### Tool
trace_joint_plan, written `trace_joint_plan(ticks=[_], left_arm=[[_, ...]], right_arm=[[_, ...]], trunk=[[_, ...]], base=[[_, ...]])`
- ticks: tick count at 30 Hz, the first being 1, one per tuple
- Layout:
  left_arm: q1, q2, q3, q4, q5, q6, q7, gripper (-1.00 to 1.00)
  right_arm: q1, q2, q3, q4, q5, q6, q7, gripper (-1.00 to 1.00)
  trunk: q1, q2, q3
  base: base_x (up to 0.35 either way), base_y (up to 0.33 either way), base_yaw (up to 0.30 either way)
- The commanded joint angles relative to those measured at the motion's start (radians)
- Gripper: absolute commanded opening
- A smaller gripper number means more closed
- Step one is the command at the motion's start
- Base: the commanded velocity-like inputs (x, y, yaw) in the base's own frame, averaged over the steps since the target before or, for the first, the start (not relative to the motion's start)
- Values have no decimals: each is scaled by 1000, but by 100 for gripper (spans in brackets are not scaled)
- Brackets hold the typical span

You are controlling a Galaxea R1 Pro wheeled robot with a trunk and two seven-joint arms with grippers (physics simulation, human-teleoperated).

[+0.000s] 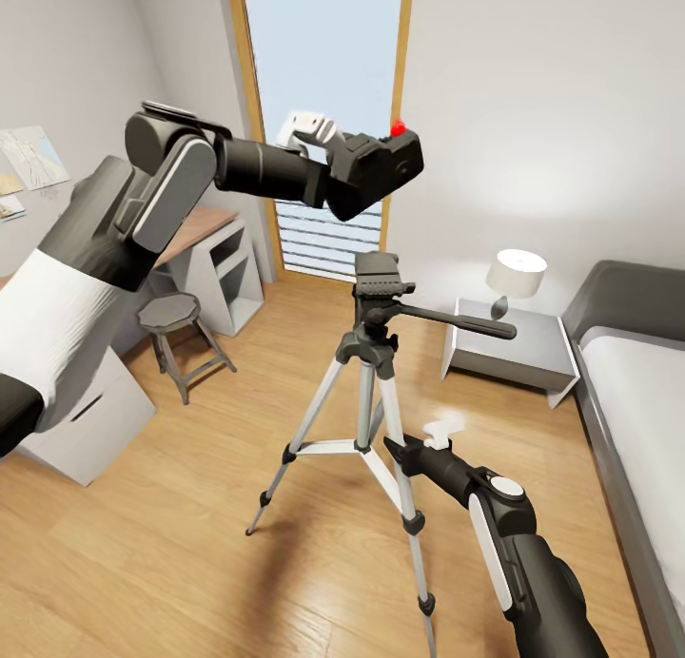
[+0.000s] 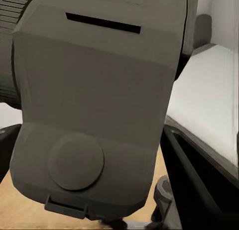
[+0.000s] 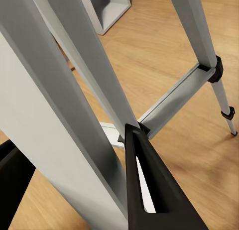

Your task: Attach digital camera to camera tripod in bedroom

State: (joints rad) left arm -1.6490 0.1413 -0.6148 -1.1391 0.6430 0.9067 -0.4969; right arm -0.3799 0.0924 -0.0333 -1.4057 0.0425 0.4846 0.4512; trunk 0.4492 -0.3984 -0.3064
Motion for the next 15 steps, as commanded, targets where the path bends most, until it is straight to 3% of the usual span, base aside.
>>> trace_joint_plan(ticks=[1, 8, 15], left_arm=[[-2, 8, -1, 1, -1, 25, -26, -100], [-3, 47, -1, -6, 4, 111, -83, -100], [-13, 51, 1, 4, 14, 120, -166, -100]], right_arm=[[-1, 1, -4, 39, 17, 6, 9, -100], [-1, 1, -5, 38, 17, 6, 10, -100], [-1, 1, -5, 37, 17, 6, 11, -100]], trunk=[[1, -2, -2], [1, -2, -2], [1, -2, -2]], base=[[0, 0, 0], [0, 0, 0], [0, 0, 0]])
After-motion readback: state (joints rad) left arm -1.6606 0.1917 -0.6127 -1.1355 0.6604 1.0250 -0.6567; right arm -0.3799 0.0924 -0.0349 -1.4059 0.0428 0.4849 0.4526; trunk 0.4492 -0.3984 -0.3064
